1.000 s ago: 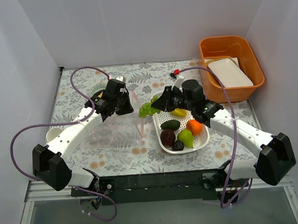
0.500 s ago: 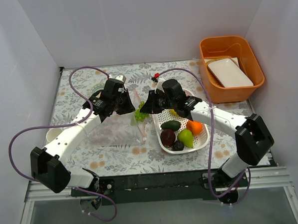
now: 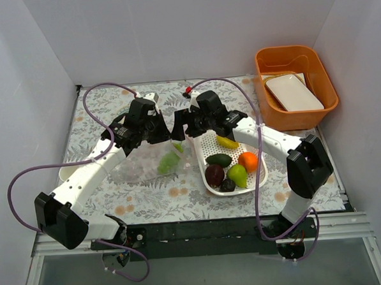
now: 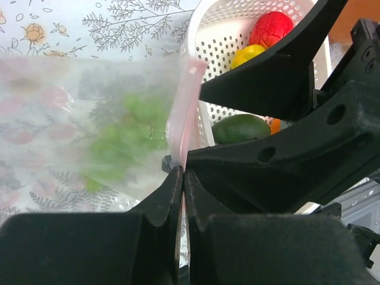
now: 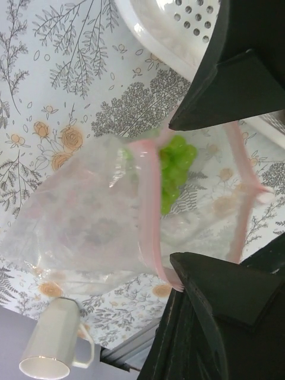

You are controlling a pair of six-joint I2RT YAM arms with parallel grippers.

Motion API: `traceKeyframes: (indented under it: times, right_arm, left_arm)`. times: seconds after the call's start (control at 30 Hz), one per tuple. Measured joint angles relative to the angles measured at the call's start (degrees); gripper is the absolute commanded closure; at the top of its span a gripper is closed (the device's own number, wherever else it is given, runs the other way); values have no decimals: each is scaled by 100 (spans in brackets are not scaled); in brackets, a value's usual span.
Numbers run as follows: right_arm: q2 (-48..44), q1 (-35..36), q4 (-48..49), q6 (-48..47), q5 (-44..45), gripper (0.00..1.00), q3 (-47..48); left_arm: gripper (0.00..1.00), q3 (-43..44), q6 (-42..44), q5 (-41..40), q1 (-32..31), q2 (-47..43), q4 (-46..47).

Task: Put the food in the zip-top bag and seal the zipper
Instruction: Place the fake fruit in the zipper food storage bag.

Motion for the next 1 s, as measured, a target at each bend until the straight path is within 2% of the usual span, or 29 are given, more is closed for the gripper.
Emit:
traceKeyframes:
  times: [0.17, 0.33, 0.43, 0.57, 0.7, 0.8, 0.9, 1.0]
  right_arm:
    - [-299, 20, -118, -127, 380, 9, -90]
    - [-1263, -52, -136, -164, 1150, 5, -599]
    - [-1751, -267, -260, -107, 1698, 5, -942]
    - [-1799, -664, -739, -55, 2166, 5, -1316]
    - [-1773, -793, -1134, -48, 2245, 5, -1849]
    - [-1821, -789, -1091, -44, 2076, 5, -2114]
    - [-1858, -767, -1034, 13, 1978, 5, -2214]
    - [-1845, -761, -1043, 48, 2000, 5, -2194]
  left_arm:
    - [100, 15, -59, -170, 0, 2, -35]
    - [100, 201, -166, -616, 0, 2, -142]
    - [100, 286, -190, -750, 28, 33, -192]
    - [100, 584, -273, -890, 92, 380, -466]
    - [100, 610, -328, -1025, 140, 186, -455]
    - [100, 1043, -352, -1169, 157, -31, -638]
    - [100, 1453, -286, -1248, 162, -72, -603]
    - [100, 1373, -251, -1161, 168, 24, -610]
